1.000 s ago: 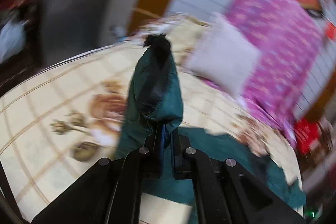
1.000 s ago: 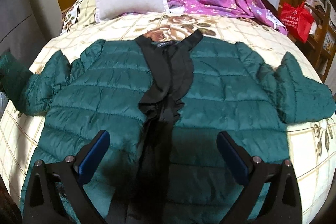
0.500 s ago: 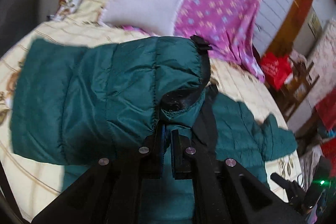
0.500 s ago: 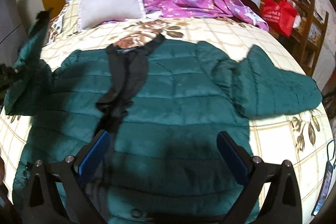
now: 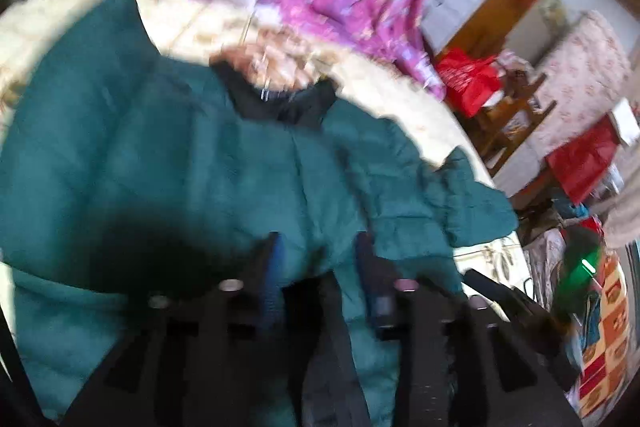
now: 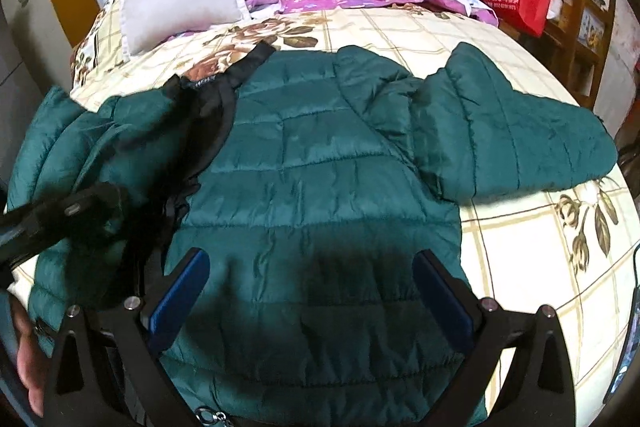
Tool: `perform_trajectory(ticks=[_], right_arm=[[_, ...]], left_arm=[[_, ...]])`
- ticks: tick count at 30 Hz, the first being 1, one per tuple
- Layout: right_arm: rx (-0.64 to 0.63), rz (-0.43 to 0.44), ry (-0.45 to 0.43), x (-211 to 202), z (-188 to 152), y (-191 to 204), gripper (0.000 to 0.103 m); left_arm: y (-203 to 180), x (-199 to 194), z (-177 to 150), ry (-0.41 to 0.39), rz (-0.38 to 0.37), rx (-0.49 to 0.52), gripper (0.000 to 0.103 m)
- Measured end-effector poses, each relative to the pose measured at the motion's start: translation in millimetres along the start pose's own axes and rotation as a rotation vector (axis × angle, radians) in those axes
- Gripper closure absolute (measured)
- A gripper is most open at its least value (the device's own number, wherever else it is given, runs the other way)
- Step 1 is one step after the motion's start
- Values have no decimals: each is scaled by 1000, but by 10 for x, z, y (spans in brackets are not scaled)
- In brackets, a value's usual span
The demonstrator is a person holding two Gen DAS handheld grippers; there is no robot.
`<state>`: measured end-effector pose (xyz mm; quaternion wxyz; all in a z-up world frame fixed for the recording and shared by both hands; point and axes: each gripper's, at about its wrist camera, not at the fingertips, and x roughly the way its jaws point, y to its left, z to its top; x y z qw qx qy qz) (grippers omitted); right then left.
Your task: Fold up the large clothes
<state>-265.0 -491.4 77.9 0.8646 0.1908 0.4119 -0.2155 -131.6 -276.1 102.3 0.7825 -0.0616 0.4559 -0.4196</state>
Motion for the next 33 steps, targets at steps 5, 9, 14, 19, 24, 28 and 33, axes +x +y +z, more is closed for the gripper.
perform_trajectory(ticks=[5, 9, 14, 19, 24, 28, 33], right_arm=[[60, 108, 15, 140, 170, 86, 0], [30, 134, 35, 403, 346, 340, 0], [-7, 225, 56, 720, 460, 577, 35], [-94, 199, -50, 486, 587, 659, 84], [-119, 8, -164, 314, 764, 462, 87], [-93, -89, -129, 565, 820, 253, 88], [-58, -86, -75, 641, 787, 97, 78]], left_arm=[[241, -484, 77, -83, 82, -1, 70], [713, -712, 111, -141, 213, -80, 70], [1244, -683, 75, -128, 297, -191, 69], [1269, -519, 60, -96, 293, -181, 68], [1142, -507, 18, -97, 249, -151, 68], [1194, -373, 11, -68, 304, -171, 68], [1213, -317, 49, -81, 351, -178, 68]])
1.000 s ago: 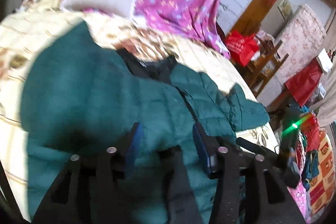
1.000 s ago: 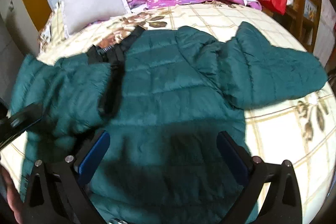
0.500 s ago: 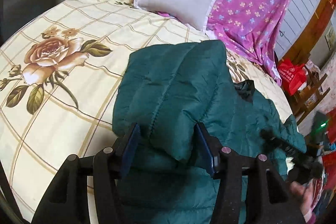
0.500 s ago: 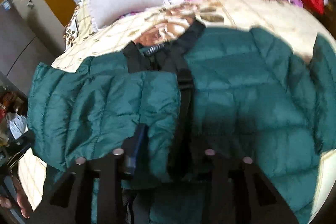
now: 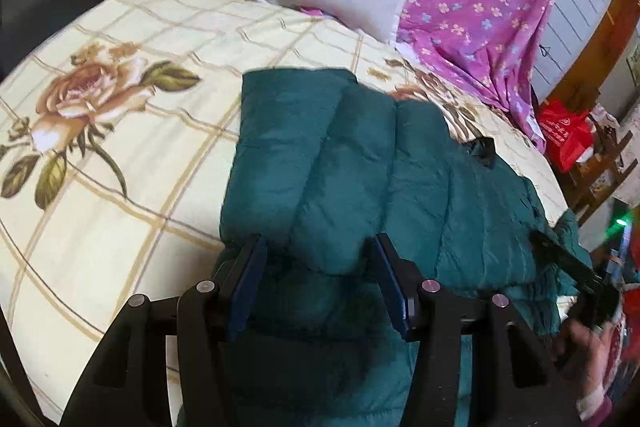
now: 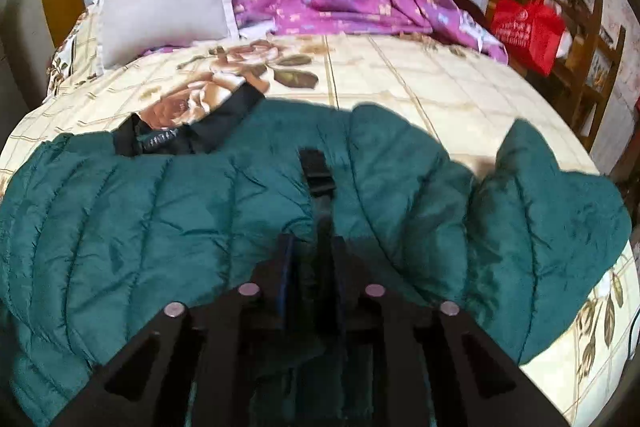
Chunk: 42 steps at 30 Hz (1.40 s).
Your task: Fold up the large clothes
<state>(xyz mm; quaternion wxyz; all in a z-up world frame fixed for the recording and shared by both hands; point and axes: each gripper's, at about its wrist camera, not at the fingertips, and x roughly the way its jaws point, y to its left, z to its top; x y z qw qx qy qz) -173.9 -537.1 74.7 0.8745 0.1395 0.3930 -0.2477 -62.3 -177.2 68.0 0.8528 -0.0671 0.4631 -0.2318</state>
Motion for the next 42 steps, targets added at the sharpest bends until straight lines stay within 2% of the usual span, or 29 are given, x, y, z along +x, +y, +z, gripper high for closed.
perform_trajectory(ticks=[2, 4, 6, 10, 12, 15, 17, 20, 23, 26, 28, 32, 35, 39, 42], right_arm=[[40, 5, -41, -201, -10, -71, 65], [52, 58, -76, -379, 11, -52, 47], [20, 114, -76, -425, 49, 70, 44], [-77, 251, -22, -293, 107, 499, 44], [-136, 235, -6, -153, 104, 714, 44], [-181, 127, 19, 107, 59, 842, 44], [-153, 79, 27, 269, 26, 758, 43], [-115, 99, 41, 346, 41, 632, 43], [-93, 120, 67, 211, 66, 554, 43], [-96, 150, 27, -71, -17, 444, 42], [-109, 138, 16, -179, -122, 387, 42], [-112, 111, 71, 5, -293, 326, 41], [-139, 93, 68, 19, -307, 374, 41], [-88, 144, 45, -206, -314, 277, 41], [-68, 140, 41, -332, -395, 182, 39]], left_arm=[[-51, -4, 44, -27, 27, 16, 68], [-115, 22, 99, -42, 37, 24, 68], [-203, 66, 165, -64, 43, 33, 68], [-398, 285, 303, -69, 70, 37, 68], [-462, 409, 332, -61, 93, 44, 68], [-514, 622, 323, -25, 123, 70, 68], [-528, 676, 302, -25, 130, 84, 68], [-554, 706, 264, -33, 144, 104, 68], [-552, 695, 234, -33, 143, 119, 67], [-535, 686, 215, -39, 136, 121, 66], [-537, 683, 204, -46, 138, 125, 66], [-588, 688, 172, -60, 161, 154, 65], [-586, 585, 165, -55, 151, 151, 65], [-503, 314, 134, -62, 101, 87, 65], [-491, 126, 53, -66, 91, 97, 65]])
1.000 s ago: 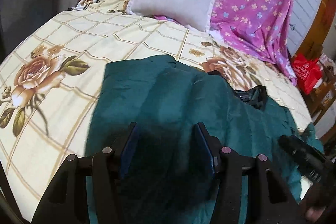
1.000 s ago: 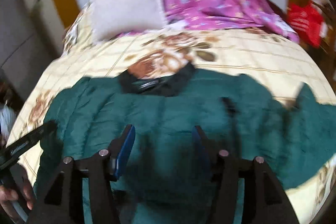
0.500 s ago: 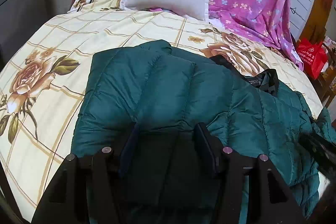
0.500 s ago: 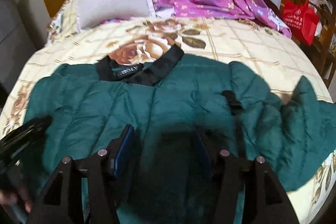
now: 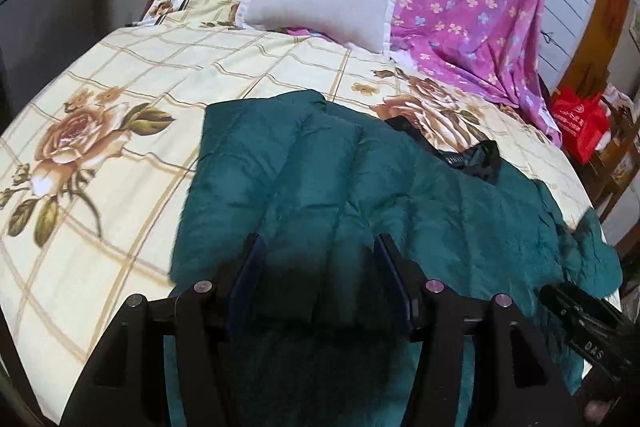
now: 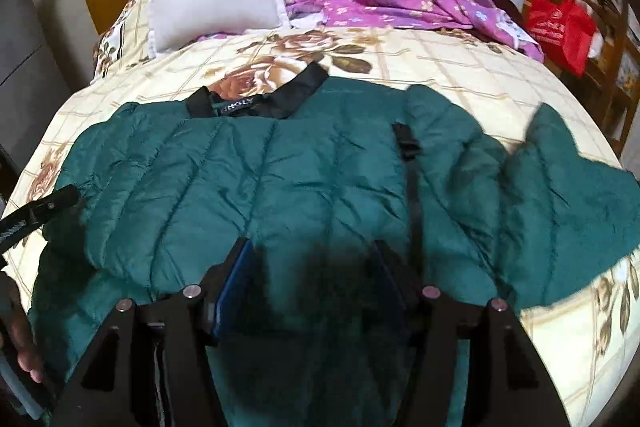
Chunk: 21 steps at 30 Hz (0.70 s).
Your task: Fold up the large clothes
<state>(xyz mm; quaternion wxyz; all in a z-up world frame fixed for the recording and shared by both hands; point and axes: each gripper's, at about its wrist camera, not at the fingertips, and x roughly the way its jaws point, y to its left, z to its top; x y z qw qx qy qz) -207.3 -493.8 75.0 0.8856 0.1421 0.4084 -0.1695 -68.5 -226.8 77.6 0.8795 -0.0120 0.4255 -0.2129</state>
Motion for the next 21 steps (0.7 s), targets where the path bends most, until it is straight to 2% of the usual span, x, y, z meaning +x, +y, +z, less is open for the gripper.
perform_trajectory(ticks=[5, 9, 14, 21], right_arm=[[24, 9, 7, -233, -193, -46, 38], [25, 15, -17, -437, -332, -26, 23], [11, 8, -41, -659, -485, -19, 22], [-21, -60, -118, -865, -610, 5, 21]], left_arm=[[8, -288, -197, 0, -2, 32, 65], [15, -517, -369, 6, -7, 37, 65], [-11, -823, -554, -39, 2, 67, 65], [-40, -893, -672, -95, 9, 58, 65]])
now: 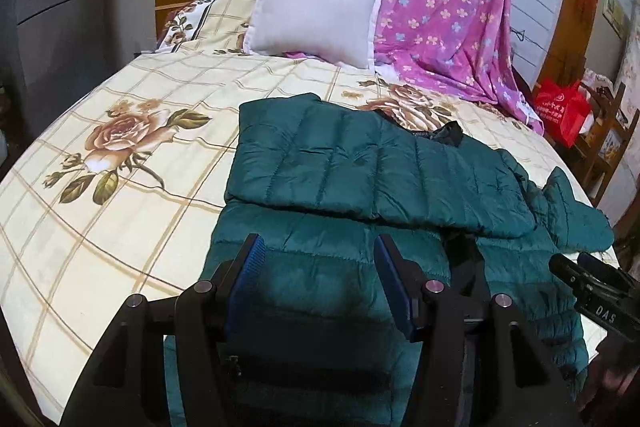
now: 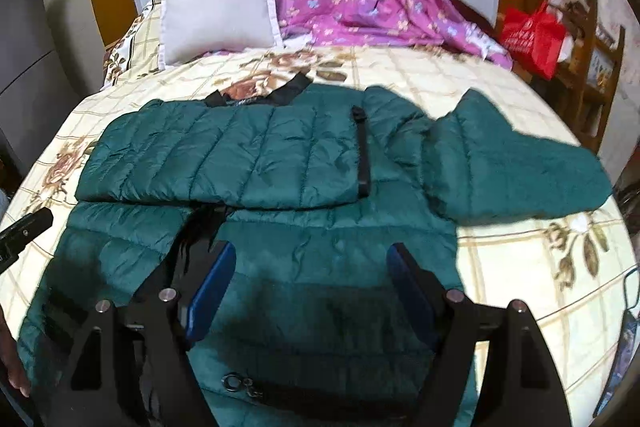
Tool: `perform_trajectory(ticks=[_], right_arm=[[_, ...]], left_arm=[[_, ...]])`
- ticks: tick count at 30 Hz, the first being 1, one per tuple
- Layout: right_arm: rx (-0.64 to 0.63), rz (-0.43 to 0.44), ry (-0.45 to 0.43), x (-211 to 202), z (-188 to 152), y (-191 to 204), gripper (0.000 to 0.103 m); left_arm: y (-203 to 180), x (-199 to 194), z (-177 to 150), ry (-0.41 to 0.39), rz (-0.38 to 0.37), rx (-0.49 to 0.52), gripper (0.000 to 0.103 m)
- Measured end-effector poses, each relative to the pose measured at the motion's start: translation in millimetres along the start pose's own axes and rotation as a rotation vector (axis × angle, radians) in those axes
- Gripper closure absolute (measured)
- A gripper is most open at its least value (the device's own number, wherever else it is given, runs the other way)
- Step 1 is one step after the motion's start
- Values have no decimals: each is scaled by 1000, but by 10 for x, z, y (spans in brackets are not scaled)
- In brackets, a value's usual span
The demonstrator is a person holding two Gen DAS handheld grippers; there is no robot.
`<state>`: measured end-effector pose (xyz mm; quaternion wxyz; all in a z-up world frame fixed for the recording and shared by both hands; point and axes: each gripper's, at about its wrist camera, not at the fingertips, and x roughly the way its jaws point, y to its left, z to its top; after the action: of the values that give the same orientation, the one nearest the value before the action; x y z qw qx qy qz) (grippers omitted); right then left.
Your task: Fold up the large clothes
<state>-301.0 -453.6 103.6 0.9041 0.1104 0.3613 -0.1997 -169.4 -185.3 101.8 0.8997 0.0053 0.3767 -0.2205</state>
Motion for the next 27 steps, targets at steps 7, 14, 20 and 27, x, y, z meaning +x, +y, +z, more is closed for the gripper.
perform_trajectory(ticks=[7, 14, 20, 27], right_arm=[[-29, -29, -58, 13, -54, 37, 18], [-4, 16, -17, 173, -52, 40, 18], [16, 13, -23, 184, -80, 5, 17], [48, -14, -24, 176, -115, -107, 17]], left_arm=[[-79, 78, -26, -15, 2, 30, 65], [-105, 234, -101, 25, 15, 38, 65], [-131, 235, -147, 24, 17, 53, 65], [-91, 115, -118, -26, 7, 35, 65]])
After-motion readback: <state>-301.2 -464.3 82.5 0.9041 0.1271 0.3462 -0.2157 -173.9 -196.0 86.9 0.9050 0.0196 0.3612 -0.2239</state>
